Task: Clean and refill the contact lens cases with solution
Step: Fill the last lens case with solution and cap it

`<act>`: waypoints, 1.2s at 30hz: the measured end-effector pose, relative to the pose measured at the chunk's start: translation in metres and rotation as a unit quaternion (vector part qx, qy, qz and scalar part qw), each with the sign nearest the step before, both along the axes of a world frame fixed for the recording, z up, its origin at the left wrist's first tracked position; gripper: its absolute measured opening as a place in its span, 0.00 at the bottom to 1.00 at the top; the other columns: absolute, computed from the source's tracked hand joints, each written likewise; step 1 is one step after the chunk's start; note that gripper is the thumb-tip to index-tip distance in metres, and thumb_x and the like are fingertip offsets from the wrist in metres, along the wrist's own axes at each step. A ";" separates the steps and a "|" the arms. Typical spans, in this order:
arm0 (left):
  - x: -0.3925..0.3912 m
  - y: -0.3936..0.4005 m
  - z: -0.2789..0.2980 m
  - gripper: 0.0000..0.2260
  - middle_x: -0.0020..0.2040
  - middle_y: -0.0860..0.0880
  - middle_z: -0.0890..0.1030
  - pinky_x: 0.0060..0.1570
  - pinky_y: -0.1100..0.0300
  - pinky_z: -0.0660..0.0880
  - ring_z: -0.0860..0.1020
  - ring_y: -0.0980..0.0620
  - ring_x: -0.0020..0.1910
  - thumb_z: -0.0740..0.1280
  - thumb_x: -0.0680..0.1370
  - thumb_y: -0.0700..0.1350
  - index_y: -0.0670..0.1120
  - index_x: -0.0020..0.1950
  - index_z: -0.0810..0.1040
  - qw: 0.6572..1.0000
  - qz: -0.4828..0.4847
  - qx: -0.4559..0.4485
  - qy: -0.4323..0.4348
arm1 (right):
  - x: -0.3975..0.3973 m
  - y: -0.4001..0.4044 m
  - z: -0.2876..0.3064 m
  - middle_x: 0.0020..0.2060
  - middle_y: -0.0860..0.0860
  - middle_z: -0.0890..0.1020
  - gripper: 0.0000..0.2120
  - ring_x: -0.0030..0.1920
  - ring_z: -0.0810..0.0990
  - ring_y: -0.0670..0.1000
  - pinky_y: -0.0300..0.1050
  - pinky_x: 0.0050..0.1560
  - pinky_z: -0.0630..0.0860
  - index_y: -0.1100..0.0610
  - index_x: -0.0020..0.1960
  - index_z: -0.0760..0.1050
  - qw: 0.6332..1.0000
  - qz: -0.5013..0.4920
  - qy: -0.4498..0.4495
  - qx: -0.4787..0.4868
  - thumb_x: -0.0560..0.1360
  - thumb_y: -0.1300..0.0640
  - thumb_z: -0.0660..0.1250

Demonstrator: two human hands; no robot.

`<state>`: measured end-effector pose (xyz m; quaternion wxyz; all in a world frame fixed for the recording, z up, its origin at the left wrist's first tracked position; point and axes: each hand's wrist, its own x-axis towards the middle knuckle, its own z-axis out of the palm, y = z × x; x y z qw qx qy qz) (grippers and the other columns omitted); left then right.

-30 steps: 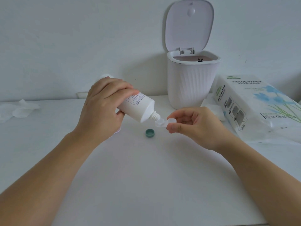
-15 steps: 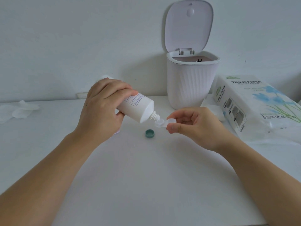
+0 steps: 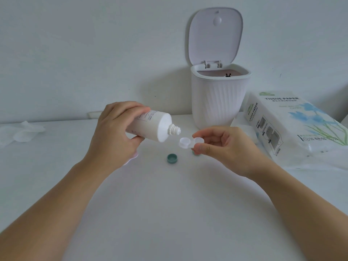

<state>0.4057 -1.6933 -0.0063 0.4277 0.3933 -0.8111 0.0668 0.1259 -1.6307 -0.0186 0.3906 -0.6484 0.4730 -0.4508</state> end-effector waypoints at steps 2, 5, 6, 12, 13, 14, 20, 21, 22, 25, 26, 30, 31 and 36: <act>0.002 0.000 -0.002 0.36 0.61 0.59 0.76 0.58 0.62 0.67 0.70 0.54 0.61 0.80 0.58 0.30 0.48 0.64 0.80 0.999 -0.003 0.028 0.026 | 0.000 0.000 0.000 0.44 0.55 0.87 0.09 0.48 0.88 0.51 0.45 0.56 0.81 0.47 0.53 0.82 1.000 -0.001 0.007 0.005 0.74 0.55 0.77; 0.004 0.000 -0.004 0.37 0.59 0.64 0.75 0.54 0.76 0.66 0.69 0.61 0.60 0.80 0.59 0.31 0.52 0.64 0.79 0.995 -0.008 0.071 0.071 | 0.000 0.000 -0.001 0.44 0.54 0.88 0.08 0.48 0.87 0.53 0.54 0.59 0.81 0.50 0.51 0.81 1.000 0.012 0.014 0.012 0.74 0.57 0.76; 0.005 0.001 -0.004 0.36 0.59 0.65 0.75 0.51 0.79 0.65 0.69 0.64 0.60 0.80 0.60 0.31 0.54 0.64 0.78 0.992 -0.012 0.087 0.090 | 0.000 0.000 -0.002 0.44 0.53 0.87 0.08 0.47 0.87 0.53 0.53 0.58 0.81 0.50 0.51 0.81 1.000 0.013 0.023 0.012 0.74 0.57 0.76; 0.001 0.009 0.003 0.34 0.59 0.67 0.75 0.29 0.72 0.76 0.70 0.64 0.61 0.80 0.64 0.34 0.67 0.58 0.76 0.969 -0.036 0.163 0.184 | -0.003 -0.002 -0.006 0.34 0.37 0.75 0.07 0.31 0.69 0.41 0.31 0.36 0.67 0.45 0.47 0.82 0.990 0.024 0.140 -0.021 0.73 0.55 0.77; 0.000 0.010 0.003 0.33 0.59 0.66 0.75 0.22 0.63 0.77 0.70 0.64 0.61 0.79 0.65 0.34 0.68 0.57 0.76 0.960 -0.044 0.186 0.204 | -0.004 -0.002 -0.006 0.33 0.37 0.73 0.08 0.32 0.67 0.41 0.31 0.35 0.66 0.45 0.47 0.83 0.988 0.025 0.151 -0.024 0.72 0.55 0.77; 0.000 0.012 0.004 0.32 0.59 0.66 0.75 0.18 0.55 0.77 0.70 0.63 0.61 0.79 0.65 0.34 0.67 0.57 0.77 0.951 -0.052 0.208 0.224 | -0.004 -0.002 -0.007 0.33 0.38 0.71 0.08 0.32 0.67 0.41 0.30 0.35 0.65 0.44 0.47 0.83 0.986 0.025 0.163 -0.027 0.72 0.55 0.78; -0.002 0.017 0.007 0.30 0.59 0.65 0.75 0.15 0.45 0.75 0.71 0.57 0.61 0.79 0.67 0.34 0.64 0.58 0.79 0.930 -0.070 0.254 0.256 | -0.001 -0.003 -0.011 0.35 0.44 0.68 0.10 0.33 0.67 0.42 0.34 0.41 0.66 0.44 0.49 0.85 0.978 0.025 0.205 -0.022 0.70 0.55 0.80; -0.002 0.018 0.008 0.30 0.58 0.65 0.75 0.15 0.46 0.75 0.71 0.57 0.61 0.79 0.67 0.34 0.64 0.58 0.78 0.930 -0.069 0.255 0.254 | -0.001 -0.004 -0.012 0.36 0.45 0.68 0.11 0.34 0.67 0.42 0.35 0.41 0.66 0.43 0.49 0.85 0.978 0.024 0.208 -0.022 0.69 0.55 0.80; -0.002 0.019 0.010 0.30 0.58 0.66 0.75 0.15 0.48 0.75 0.71 0.57 0.61 0.79 0.66 0.34 0.64 0.58 0.78 0.933 -0.066 0.251 0.249 | -0.001 -0.003 -0.012 0.36 0.45 0.68 0.11 0.34 0.67 0.42 0.35 0.42 0.66 0.42 0.49 0.84 0.976 0.024 0.213 -0.022 0.70 0.54 0.80; -0.002 0.021 0.011 0.30 0.58 0.66 0.75 0.15 0.48 0.75 0.72 0.57 0.61 0.79 0.66 0.35 0.65 0.57 0.78 0.932 -0.063 0.255 0.248 | -0.001 -0.003 -0.014 0.37 0.45 0.70 0.11 0.34 0.70 0.40 0.30 0.42 0.67 0.39 0.49 0.83 0.970 0.023 0.240 -0.026 0.70 0.53 0.79; -0.002 0.022 0.011 0.30 0.58 0.65 0.75 0.15 0.45 0.75 0.71 0.56 0.61 0.79 0.67 0.35 0.64 0.58 0.78 0.928 -0.065 0.263 0.256 | -0.001 -0.003 -0.015 0.38 0.45 0.71 0.11 0.35 0.71 0.40 0.30 0.43 0.68 0.39 0.49 0.83 0.968 0.023 0.249 -0.027 0.71 0.52 0.79; -0.002 0.022 0.011 0.30 0.58 0.65 0.75 0.15 0.42 0.75 0.72 0.52 0.62 0.79 0.67 0.35 0.64 0.59 0.78 0.923 -0.066 0.277 0.260 | -0.001 -0.005 -0.018 0.39 0.44 0.73 0.14 0.37 0.71 0.41 0.30 0.43 0.68 0.35 0.54 0.80 0.961 0.019 0.274 -0.040 0.72 0.50 0.77; -0.002 0.021 0.011 0.30 0.58 0.65 0.75 0.15 0.42 0.75 0.72 0.51 0.62 0.79 0.67 0.35 0.64 0.59 0.78 0.923 -0.067 0.278 0.259 | -0.001 -0.005 -0.019 0.40 0.44 0.73 0.16 0.36 0.71 0.40 0.30 0.42 0.68 0.34 0.55 0.79 0.961 0.015 0.273 -0.047 0.72 0.50 0.77; -0.002 0.020 0.010 0.30 0.57 0.65 0.75 0.16 0.43 0.75 0.72 0.50 0.61 0.79 0.67 0.35 0.62 0.60 0.78 0.928 -0.062 0.270 0.248 | 0.001 -0.006 -0.022 0.36 0.43 0.73 0.12 0.32 0.70 0.40 0.31 0.37 0.68 0.43 0.46 0.74 0.965 -0.029 0.257 -0.048 0.71 0.51 0.77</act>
